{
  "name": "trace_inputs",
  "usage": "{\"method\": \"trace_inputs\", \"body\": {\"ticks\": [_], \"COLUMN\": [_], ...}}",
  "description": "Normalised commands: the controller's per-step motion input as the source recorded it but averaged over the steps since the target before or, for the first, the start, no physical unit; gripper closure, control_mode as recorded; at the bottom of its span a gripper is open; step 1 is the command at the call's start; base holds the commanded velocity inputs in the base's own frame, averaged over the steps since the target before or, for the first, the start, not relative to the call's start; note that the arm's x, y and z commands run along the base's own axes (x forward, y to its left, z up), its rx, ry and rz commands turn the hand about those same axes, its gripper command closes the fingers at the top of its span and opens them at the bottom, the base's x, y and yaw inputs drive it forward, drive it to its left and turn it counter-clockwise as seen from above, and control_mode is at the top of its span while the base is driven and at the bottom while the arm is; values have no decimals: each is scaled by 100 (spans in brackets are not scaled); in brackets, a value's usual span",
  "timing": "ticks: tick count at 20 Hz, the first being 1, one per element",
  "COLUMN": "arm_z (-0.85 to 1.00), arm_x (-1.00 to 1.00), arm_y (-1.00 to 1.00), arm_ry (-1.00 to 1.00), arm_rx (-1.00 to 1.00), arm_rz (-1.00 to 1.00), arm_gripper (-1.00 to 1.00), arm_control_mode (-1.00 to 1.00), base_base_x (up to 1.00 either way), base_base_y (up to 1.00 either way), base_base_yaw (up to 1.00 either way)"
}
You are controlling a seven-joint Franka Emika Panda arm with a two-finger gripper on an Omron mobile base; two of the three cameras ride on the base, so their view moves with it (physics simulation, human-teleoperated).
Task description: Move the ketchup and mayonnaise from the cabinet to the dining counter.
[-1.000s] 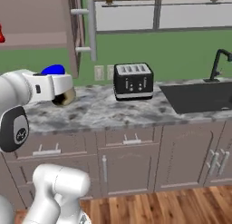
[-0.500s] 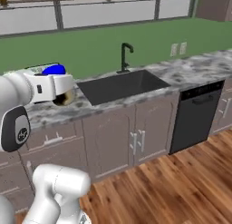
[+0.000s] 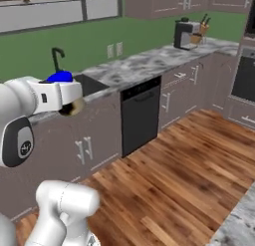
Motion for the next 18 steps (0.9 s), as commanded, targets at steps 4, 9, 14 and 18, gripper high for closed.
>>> {"method": "trace_inputs", "body": {"ticks": [4,9,14,18], "arm_z": [0,0,0,0], "arm_x": [0,0,0,0], "arm_y": [0,0,0,0], "arm_ry": [0,0,0,0], "arm_rx": [0,0,0,0], "arm_rz": [0,0,0,0], "arm_gripper": [100,100,100,100], "arm_control_mode": [100,100,100,100], "base_base_x": [0,0,0,14], "base_base_y": [-66,-28,1,14], "base_base_yaw": [-46,-34,-17,-10]}}
